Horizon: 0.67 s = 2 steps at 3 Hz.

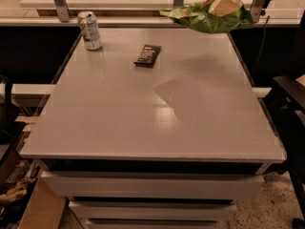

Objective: Pick green rice chip bag

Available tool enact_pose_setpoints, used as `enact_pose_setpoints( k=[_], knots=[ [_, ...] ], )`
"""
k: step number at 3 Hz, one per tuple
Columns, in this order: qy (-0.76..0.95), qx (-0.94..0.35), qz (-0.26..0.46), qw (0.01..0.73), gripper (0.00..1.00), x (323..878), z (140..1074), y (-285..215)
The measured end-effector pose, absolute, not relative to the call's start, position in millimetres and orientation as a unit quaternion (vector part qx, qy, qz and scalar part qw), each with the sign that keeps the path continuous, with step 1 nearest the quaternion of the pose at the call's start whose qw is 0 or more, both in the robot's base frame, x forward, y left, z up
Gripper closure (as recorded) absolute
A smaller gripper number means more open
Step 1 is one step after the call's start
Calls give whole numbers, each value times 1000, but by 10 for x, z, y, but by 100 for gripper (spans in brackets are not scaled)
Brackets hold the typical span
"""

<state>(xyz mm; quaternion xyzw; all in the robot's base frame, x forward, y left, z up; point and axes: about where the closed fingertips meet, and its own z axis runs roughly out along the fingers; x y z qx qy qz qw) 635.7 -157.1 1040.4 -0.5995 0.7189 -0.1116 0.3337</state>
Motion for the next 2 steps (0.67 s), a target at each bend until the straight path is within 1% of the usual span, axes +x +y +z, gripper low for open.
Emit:
enact_pose_setpoints(
  k=[2],
  knots=[
    [706, -615, -94, 337, 100, 6336, 10393, -1499]
  ],
)
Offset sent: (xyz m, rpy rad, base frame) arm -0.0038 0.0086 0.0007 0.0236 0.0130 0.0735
